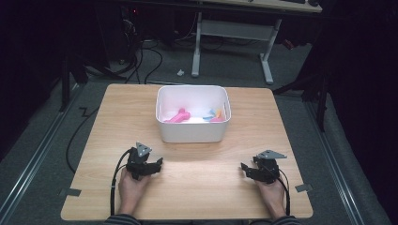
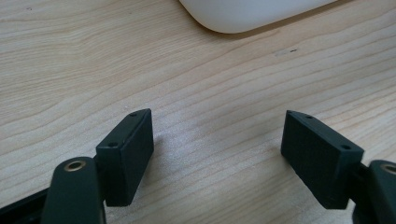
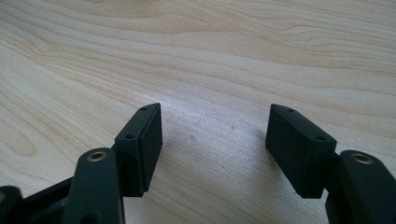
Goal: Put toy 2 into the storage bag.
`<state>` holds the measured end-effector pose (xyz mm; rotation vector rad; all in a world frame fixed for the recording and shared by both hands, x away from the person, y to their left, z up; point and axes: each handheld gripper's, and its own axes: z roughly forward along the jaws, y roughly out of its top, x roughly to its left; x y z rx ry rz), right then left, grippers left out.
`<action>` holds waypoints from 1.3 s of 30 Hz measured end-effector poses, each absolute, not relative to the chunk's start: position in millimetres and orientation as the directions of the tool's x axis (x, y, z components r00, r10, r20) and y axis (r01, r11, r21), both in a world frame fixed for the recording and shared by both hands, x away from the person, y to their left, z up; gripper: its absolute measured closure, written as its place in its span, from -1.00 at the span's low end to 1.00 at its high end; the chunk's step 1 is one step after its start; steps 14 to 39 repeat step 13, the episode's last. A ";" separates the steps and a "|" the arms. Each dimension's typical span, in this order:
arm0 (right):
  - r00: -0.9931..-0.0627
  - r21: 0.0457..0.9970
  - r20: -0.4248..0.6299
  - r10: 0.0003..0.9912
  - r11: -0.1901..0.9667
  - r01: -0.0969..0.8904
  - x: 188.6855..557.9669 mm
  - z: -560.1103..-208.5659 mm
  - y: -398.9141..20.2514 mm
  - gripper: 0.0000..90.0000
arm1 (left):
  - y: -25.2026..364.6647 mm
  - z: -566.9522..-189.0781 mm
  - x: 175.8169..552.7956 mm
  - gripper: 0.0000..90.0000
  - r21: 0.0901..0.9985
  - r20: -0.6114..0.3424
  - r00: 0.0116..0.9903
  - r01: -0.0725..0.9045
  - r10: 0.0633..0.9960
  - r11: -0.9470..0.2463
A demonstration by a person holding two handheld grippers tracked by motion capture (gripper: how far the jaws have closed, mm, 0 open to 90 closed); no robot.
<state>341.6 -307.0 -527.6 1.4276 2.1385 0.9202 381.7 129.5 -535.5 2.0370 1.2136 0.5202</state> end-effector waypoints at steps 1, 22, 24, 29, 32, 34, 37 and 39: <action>-0.395 0.715 0.017 0.919 0.265 0.647 341.2 -527.9 -306.4 -0.19 | 129.6 -535.4 381.7 -0.43 0.738 -0.011 0.481 0.596 0.877 -0.317; -0.388 0.722 -0.018 0.922 0.280 0.633 339.6 -530.5 -303.6 -0.30 | 129.5 -535.5 381.6 -0.43 0.738 -0.011 0.480 0.596 0.877 -0.317; -0.388 0.722 -0.018 0.922 0.280 0.633 339.6 -530.5 -303.6 -0.30 | 129.5 -535.5 381.6 -0.43 0.738 -0.011 0.480 0.596 0.877 -0.317; -0.388 0.722 -0.018 0.922 0.280 0.633 339.6 -530.5 -303.6 -0.30 | 129.5 -535.5 381.6 -0.43 0.738 -0.011 0.480 0.596 0.877 -0.317; -0.388 0.722 -0.018 0.922 0.280 0.633 339.6 -530.5 -303.6 -0.30 | 129.5 -535.5 381.6 -0.43 0.738 -0.011 0.480 0.596 0.877 -0.317; -0.388 0.722 -0.018 0.922 0.280 0.633 339.6 -530.5 -303.6 -0.30 | 129.5 -535.5 381.6 -0.43 0.738 -0.011 0.480 0.596 0.877 -0.317; -0.388 0.722 -0.018 0.922 0.280 0.633 339.6 -530.5 -303.6 -0.30 | 129.5 -535.5 381.6 -0.43 0.738 -0.011 0.480 0.596 0.877 -0.317; -0.388 0.722 -0.018 0.922 0.280 0.633 339.6 -530.5 -303.6 -0.30 | 129.5 -535.5 381.6 -0.43 0.738 -0.011 0.480 0.596 0.877 -0.317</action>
